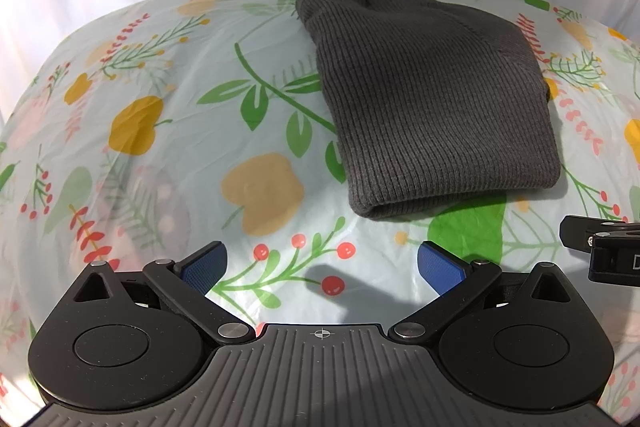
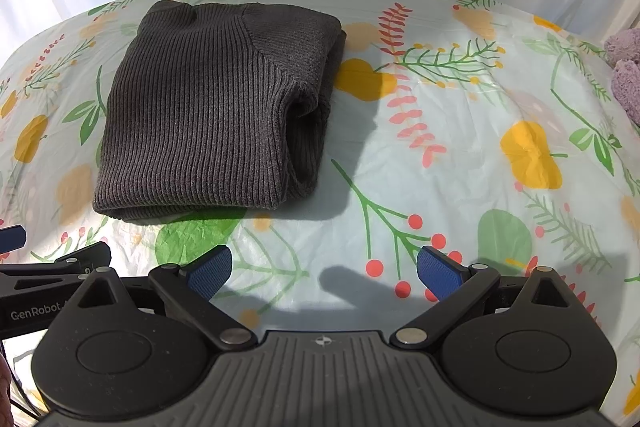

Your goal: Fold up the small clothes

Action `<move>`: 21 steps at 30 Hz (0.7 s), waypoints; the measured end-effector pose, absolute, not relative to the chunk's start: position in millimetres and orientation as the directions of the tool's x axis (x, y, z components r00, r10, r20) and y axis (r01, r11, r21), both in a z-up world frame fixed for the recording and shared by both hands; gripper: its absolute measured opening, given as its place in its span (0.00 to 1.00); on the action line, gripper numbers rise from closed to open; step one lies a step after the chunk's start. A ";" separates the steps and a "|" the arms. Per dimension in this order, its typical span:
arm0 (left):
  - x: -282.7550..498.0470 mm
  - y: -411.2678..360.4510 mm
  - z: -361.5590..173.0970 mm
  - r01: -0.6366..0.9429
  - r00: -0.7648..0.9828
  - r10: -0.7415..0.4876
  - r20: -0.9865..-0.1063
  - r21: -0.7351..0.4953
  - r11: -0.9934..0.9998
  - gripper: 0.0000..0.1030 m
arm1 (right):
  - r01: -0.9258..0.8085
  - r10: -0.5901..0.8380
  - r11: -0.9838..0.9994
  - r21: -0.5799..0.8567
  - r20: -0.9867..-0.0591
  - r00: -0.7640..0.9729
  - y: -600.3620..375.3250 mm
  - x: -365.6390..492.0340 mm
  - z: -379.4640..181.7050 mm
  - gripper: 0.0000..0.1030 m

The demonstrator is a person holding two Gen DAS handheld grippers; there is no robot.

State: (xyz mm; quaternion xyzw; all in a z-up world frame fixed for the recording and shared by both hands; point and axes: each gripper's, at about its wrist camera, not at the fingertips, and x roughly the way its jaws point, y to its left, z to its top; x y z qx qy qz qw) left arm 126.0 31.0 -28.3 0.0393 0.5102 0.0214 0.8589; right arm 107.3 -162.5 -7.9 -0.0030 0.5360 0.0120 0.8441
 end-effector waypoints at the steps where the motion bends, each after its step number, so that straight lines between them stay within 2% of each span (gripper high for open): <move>1: 125.5 31.4 -28.3 0.003 0.477 0.075 -0.876 0.087 0.996 1.00 | -0.024 0.017 1.000 0.007 -0.905 0.425 -162.4 107.4 -7.8 0.96; 16: 120.9 30.8 -26.4 0.003 0.504 0.035 -0.863 0.042 0.999 1.00 | -0.025 0.015 1.000 0.004 -0.906 0.423 -163.5 107.3 -8.8 0.96; 21: 121.3 23.6 -26.4 0.028 0.502 0.057 -0.863 0.082 0.996 1.00 | -0.022 0.014 1.000 0.005 -0.906 0.422 -164.9 108.1 -9.4 0.96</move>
